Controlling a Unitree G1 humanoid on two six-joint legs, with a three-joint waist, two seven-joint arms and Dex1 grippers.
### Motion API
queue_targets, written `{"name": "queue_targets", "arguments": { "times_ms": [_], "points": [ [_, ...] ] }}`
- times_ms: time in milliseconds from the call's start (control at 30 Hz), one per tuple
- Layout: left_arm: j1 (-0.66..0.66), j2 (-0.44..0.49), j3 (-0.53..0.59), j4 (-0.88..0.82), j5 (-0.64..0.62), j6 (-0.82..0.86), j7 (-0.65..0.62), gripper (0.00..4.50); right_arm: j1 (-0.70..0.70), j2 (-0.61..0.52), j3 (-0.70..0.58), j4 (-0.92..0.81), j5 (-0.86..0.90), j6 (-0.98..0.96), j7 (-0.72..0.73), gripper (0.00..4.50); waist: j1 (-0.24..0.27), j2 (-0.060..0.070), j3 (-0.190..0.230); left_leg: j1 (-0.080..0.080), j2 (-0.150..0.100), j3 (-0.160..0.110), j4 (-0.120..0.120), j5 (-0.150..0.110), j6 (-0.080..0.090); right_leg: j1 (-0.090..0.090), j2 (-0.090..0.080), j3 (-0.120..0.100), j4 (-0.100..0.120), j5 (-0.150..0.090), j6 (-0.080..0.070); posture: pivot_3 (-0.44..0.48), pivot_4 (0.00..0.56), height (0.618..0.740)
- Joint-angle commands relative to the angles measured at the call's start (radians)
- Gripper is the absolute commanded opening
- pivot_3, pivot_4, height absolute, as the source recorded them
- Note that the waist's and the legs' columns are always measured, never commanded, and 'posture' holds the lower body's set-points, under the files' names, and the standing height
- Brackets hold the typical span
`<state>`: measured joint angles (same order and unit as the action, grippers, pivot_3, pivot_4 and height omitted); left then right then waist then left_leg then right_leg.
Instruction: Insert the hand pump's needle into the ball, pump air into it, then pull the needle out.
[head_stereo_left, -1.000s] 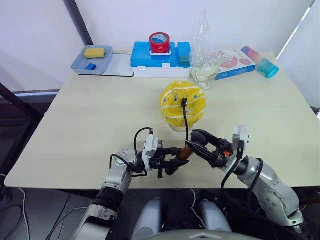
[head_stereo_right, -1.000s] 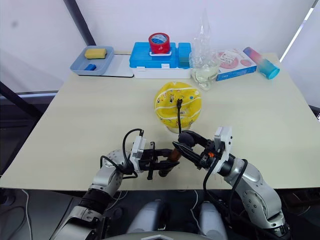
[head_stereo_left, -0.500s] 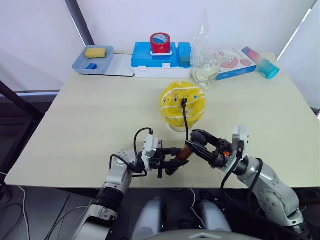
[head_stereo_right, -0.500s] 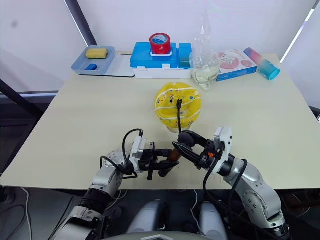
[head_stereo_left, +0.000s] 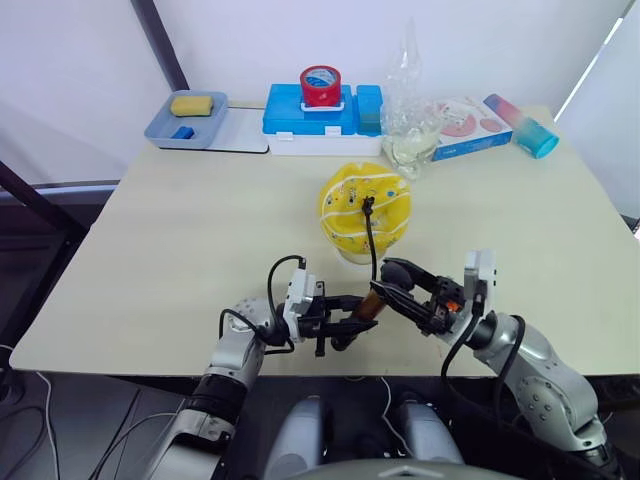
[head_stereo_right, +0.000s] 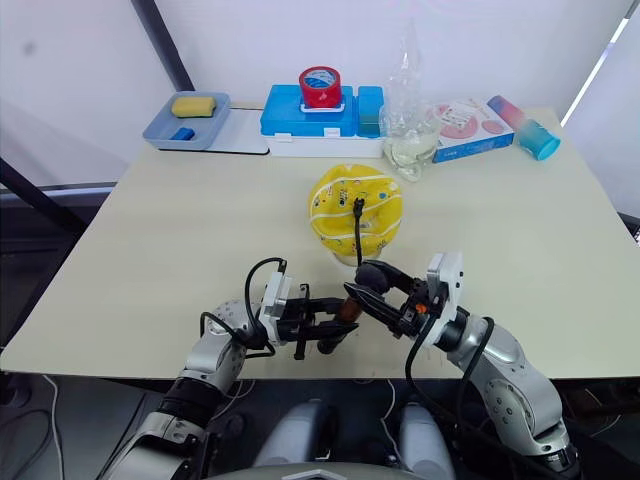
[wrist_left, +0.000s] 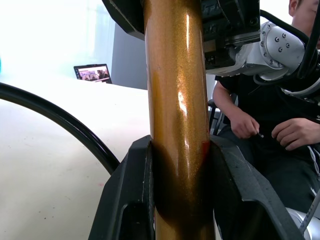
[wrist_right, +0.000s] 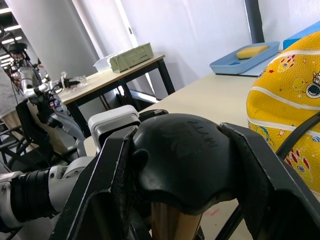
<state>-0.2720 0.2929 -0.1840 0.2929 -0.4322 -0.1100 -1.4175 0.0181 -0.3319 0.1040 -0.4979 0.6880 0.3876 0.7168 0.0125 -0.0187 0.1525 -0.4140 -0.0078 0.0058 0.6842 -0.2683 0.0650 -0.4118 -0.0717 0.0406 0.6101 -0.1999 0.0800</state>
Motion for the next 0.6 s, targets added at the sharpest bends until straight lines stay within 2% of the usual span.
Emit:
{"name": "queue_targets", "arguments": {
  "times_ms": [33,133,167,400,600],
  "points": [
    [-0.012,0.004,0.003,0.009,0.011,0.004,0.002,2.66,-0.027,-0.012,0.006,-0.051,0.003,-0.016,0.025,2.09,0.000,0.000,0.000,0.000,0.000,0.000,0.000,0.000,0.000,0.000,0.000,0.000,0.000,0.000,0.000,0.000,0.150,0.737],
    [-0.018,0.003,0.004,0.015,0.019,-0.003,0.000,3.80,-0.032,-0.013,0.006,-0.055,0.005,-0.016,0.023,2.09,0.001,0.000,0.000,0.000,0.000,0.000,0.000,0.000,0.000,0.000,0.000,-0.001,0.000,0.000,0.000,0.000,0.150,0.737],
    [-0.019,0.002,0.004,0.016,0.021,-0.003,-0.001,4.44,-0.033,-0.013,0.007,-0.055,0.004,-0.017,0.023,2.09,0.001,0.000,0.000,0.000,0.000,0.000,0.000,0.000,0.000,0.000,0.000,-0.001,0.000,0.000,0.000,0.000,0.150,0.737],
    [-0.021,0.015,0.002,0.013,0.028,-0.005,-0.013,4.48,-0.044,-0.049,0.011,-0.061,-0.054,-0.043,0.036,2.09,0.001,0.000,0.000,0.000,0.000,0.000,0.000,0.000,0.000,0.000,0.001,-0.001,0.000,0.000,0.000,0.000,0.150,0.737],
    [-0.048,0.076,-0.016,0.004,0.049,-0.025,-0.094,4.48,-0.080,-0.147,0.004,-0.071,-0.128,-0.080,0.100,2.09,0.001,0.000,0.000,0.000,0.000,0.000,0.000,0.000,-0.001,0.000,0.001,-0.001,0.000,0.000,0.000,0.000,0.150,0.737]
  ]
}}
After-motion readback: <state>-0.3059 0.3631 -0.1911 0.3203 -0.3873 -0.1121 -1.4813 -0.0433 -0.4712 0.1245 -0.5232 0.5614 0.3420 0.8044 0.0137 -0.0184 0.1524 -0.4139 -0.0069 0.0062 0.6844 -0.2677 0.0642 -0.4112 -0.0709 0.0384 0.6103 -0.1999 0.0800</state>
